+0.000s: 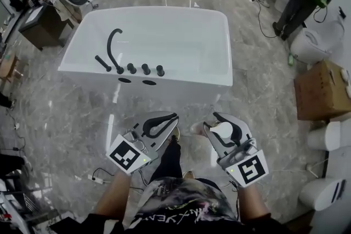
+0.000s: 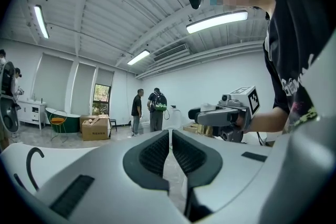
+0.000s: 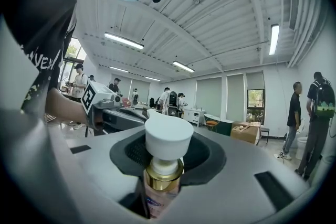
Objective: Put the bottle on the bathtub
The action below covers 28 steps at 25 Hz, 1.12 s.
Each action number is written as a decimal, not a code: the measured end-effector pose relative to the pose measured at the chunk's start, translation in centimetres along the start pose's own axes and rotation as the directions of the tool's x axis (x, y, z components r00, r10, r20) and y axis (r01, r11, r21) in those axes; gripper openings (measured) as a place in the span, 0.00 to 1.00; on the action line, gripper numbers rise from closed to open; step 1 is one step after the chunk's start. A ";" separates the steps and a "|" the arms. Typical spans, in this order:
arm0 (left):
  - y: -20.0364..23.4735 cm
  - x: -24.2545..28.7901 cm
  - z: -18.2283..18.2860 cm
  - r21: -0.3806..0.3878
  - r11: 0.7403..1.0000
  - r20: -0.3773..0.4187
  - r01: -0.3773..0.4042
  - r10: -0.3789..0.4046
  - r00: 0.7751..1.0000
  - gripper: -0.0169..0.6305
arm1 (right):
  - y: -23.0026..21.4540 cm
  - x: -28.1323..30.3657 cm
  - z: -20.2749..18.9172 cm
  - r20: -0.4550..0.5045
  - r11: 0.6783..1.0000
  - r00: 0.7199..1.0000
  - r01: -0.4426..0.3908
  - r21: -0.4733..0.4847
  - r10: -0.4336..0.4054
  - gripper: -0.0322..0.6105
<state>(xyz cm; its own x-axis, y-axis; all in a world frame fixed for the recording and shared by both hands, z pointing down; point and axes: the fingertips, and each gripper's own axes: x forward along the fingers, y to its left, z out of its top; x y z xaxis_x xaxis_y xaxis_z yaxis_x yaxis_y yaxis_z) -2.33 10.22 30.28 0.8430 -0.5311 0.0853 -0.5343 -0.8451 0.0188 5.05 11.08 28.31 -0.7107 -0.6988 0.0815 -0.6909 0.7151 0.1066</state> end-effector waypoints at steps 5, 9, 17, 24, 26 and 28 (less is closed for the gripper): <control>5.8 2.4 -0.6 -0.003 1.000 0.003 0.009 -0.009 1.000 0.08 | -3.5 4.9 -0.2 -0.011 1.000 1.000 0.018 -0.007 -0.018 0.25; 10.1 3.8 -1.0 -0.018 1.000 0.014 0.016 -0.015 1.000 0.08 | -5.7 8.7 -0.5 -0.038 0.999 0.999 0.027 -0.023 -0.028 0.25; 17.5 7.0 -1.6 -0.041 0.999 0.013 0.036 -0.035 0.999 0.08 | -10.1 15.7 -1.2 -0.064 0.999 0.997 0.048 -0.022 -0.049 0.25; 22.2 10.0 -1.7 -0.035 0.998 0.013 0.059 -0.058 0.998 0.08 | -13.6 20.2 -1.7 -0.085 0.996 0.993 0.082 -0.022 -0.084 0.25; 23.2 10.7 -2.0 -0.042 0.997 0.012 0.064 -0.063 0.998 0.08 | -14.4 21.2 -2.2 -0.092 0.996 0.992 0.088 -0.022 -0.089 0.25; 24.2 11.2 -2.6 -0.048 0.997 0.001 0.067 -0.067 0.998 0.08 | -14.9 22.1 -2.9 -0.102 0.996 0.991 0.088 -0.028 -0.090 0.25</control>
<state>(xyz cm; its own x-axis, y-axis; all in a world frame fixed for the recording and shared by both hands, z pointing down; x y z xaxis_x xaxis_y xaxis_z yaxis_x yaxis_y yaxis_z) -5.99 -15.99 34.28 0.8772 -0.4730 0.0825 -0.4787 -0.8750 0.0725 -0.02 -15.07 31.37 -0.6280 -0.7589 0.1725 -0.7467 0.6500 0.1410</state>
